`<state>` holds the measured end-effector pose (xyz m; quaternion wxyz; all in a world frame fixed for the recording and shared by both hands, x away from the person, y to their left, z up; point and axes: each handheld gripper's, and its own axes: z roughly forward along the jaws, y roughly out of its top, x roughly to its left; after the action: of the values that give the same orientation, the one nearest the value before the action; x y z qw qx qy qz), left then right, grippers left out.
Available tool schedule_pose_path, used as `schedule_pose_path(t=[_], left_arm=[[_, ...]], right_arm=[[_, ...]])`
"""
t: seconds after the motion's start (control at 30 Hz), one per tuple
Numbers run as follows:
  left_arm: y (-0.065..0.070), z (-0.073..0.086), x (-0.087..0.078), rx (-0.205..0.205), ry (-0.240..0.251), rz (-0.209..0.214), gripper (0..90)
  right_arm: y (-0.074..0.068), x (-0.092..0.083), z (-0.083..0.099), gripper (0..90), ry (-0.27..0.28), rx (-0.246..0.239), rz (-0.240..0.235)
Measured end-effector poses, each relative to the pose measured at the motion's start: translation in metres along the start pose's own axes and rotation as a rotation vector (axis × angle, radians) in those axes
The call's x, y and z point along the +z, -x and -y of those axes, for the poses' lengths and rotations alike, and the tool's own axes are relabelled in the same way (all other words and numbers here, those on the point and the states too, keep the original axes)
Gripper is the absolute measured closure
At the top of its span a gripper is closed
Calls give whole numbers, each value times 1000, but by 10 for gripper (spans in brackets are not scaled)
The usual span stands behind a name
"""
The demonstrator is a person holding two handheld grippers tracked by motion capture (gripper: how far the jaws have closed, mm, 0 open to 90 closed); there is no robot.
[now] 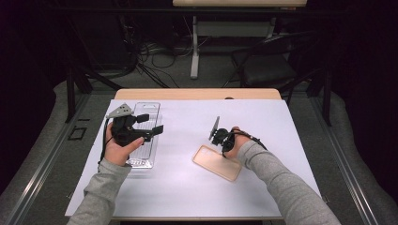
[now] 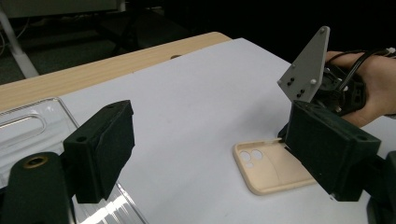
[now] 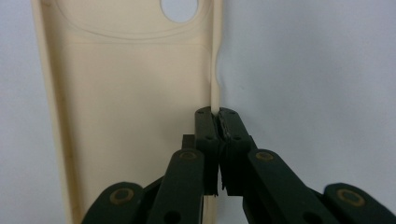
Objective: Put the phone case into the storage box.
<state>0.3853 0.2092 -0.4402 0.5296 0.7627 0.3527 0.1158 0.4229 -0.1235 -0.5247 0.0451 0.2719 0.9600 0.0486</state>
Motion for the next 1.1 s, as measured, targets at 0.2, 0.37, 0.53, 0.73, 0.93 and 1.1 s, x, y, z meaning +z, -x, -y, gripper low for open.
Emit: schedule_pose_path(t=[0.2, 0.37, 0.53, 0.73, 0.93, 1.1], left_arm=[[0, 0, 0, -1, 0, -2, 155], [0, 0, 0, 0, 1, -2, 155], [0, 0, 0, -1, -1, -3, 155], [-1, 1, 0, -2, 0, -6, 155], [1, 0, 0, -3, 6, -9, 155], [3, 0, 0, 7, 10, -11, 155]], right_arm=[[-1, 0, 0, 880, -1, -7, 8], [-1, 0, 0, 882, -5, -11, 15], [-1, -1, 0, 882, -10, -9, 15], [-2, -4, 1, 883, 14, -4, 14], [-4, -19, 4, 883, 83, 22, 23], [-6, -31, 10, 883, 199, 78, 30]])
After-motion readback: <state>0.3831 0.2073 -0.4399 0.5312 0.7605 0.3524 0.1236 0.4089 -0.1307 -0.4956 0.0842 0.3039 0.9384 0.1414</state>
